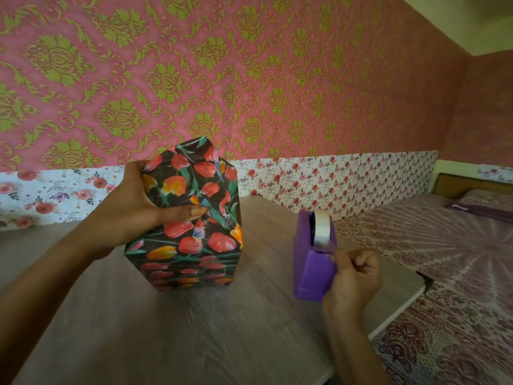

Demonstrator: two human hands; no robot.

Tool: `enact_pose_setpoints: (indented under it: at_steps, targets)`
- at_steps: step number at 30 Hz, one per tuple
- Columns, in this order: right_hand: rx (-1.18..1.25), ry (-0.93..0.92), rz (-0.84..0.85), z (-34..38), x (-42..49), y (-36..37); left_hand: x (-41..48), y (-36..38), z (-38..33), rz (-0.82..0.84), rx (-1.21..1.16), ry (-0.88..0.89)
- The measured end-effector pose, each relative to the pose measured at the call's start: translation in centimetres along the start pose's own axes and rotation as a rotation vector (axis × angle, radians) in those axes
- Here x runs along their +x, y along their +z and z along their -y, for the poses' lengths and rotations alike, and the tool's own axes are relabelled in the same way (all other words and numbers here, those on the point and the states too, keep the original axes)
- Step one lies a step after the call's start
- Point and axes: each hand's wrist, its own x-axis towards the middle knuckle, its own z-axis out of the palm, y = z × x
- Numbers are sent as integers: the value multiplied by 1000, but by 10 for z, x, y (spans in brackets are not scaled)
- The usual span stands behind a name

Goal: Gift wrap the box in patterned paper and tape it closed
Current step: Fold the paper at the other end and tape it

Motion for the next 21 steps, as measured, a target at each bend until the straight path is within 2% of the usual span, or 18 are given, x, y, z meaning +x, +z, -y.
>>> enact_pose_setpoints:
  at_steps: [4, 8, 16, 21]
  targets:
    - [-173, -63, 62, -4, -14, -15, 1, 0, 1, -2, 13, 10]
    - [-225, 43, 59, -15, -12, -27, 1, -1, 1, -1, 33, 8]
    - [-268, 301, 172, 3, -9, -30, -2, 0, -1, 5, 74, 24]
    - [-314, 301, 206, 3, -9, -30, -2, -3, 1, 10, 117, 22]
